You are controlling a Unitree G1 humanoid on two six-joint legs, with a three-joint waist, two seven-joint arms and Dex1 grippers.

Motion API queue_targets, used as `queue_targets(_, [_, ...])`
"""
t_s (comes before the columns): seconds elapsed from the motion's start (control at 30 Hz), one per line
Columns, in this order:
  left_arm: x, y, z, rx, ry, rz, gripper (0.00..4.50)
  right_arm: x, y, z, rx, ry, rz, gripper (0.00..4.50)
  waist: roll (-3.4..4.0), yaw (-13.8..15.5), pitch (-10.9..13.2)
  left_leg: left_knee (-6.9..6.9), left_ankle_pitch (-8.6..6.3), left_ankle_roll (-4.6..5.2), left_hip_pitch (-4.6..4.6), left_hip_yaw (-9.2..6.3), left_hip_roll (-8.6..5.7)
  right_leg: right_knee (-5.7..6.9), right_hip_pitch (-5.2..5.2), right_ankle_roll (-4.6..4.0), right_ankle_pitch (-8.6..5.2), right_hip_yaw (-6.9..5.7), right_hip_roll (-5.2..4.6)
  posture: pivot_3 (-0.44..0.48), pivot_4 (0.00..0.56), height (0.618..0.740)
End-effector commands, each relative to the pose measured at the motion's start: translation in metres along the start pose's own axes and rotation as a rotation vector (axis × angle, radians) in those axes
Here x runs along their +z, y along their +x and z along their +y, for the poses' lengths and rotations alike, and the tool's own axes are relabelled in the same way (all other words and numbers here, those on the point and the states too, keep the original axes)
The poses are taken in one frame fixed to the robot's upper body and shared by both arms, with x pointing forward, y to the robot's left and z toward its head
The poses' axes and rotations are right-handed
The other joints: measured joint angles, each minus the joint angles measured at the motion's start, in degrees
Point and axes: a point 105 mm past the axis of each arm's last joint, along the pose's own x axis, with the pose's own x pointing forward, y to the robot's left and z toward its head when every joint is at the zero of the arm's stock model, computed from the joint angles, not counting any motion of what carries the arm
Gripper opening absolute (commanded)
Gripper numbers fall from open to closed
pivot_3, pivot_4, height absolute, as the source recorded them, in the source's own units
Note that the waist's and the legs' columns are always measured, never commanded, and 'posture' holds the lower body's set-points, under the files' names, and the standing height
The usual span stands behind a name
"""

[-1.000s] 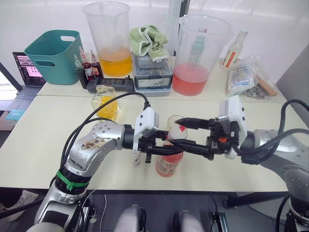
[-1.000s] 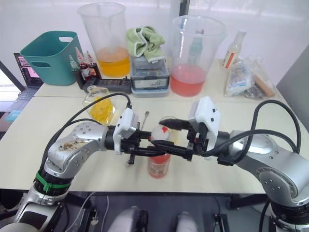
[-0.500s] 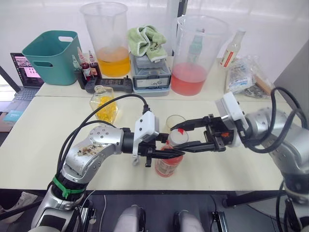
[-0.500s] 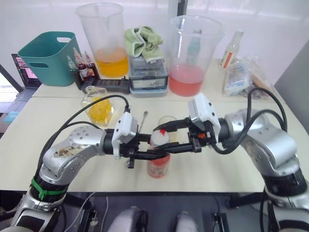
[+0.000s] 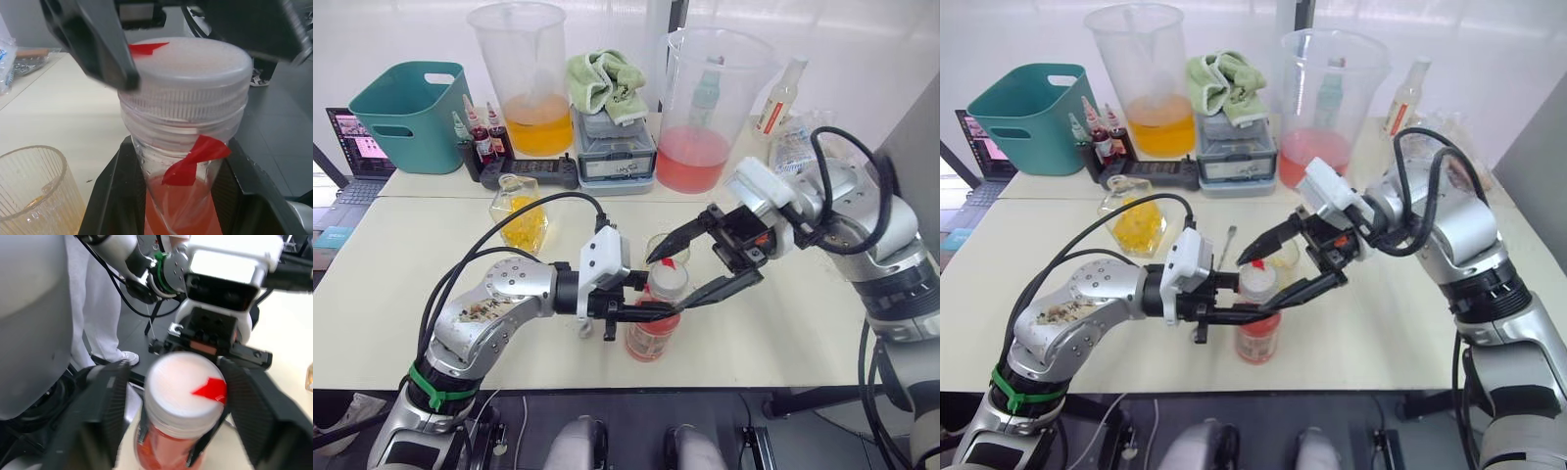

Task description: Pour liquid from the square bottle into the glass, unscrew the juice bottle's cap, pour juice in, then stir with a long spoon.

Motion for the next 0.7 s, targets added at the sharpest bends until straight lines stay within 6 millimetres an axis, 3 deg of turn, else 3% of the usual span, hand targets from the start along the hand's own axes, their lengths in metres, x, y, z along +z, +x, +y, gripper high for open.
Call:
queue_targets(0.03, [-0.009,0.006,-0.004,-0.04,-0.053,0.017,1.31,0.014,-0.019,0.015,-0.092,-0.034,-0.015,4.45,0.0,0.4,0.0,0.0,-0.01,0.01,0.0,-0.01,0.0,0.0,0.02,0.0,0.0,-0.03,-0.02,0.0,0.15,0.739])
queue_targets(0.27, [-0.009,0.013,-0.005,-0.092,-0.062,-0.007,1.31,0.017,-0.017,0.025,-0.454,-0.003,-0.077,4.45,0.0,0.6,0.0,-0.06,0.02,-0.05,0.01,-0.01,0.03,0.01,-0.01,-0.01,0.01,-0.01,-0.14,0.0,0.15,0.739])
queue_targets(0.4, [-0.008,0.017,-0.002,-0.111,-0.045,-0.011,1.31,0.004,-0.008,0.028,-0.615,0.045,-0.046,4.45,-0.01,1.3,0.0,-0.06,0.03,-0.05,0.02,-0.01,0.0,-0.04,0.03,-0.01,0.01,-0.02,-0.25,0.0,0.15,0.739])
queue_targets(0.7, [-0.009,0.02,0.0,-0.131,-0.042,-0.017,1.31,0.0,0.0,0.023,-0.763,0.116,-0.074,4.45,-0.01,1.5,0.0,-0.04,0.01,0.0,0.01,0.01,-0.04,-0.09,0.04,0.0,0.01,-0.01,-0.25,0.0,0.15,0.739])
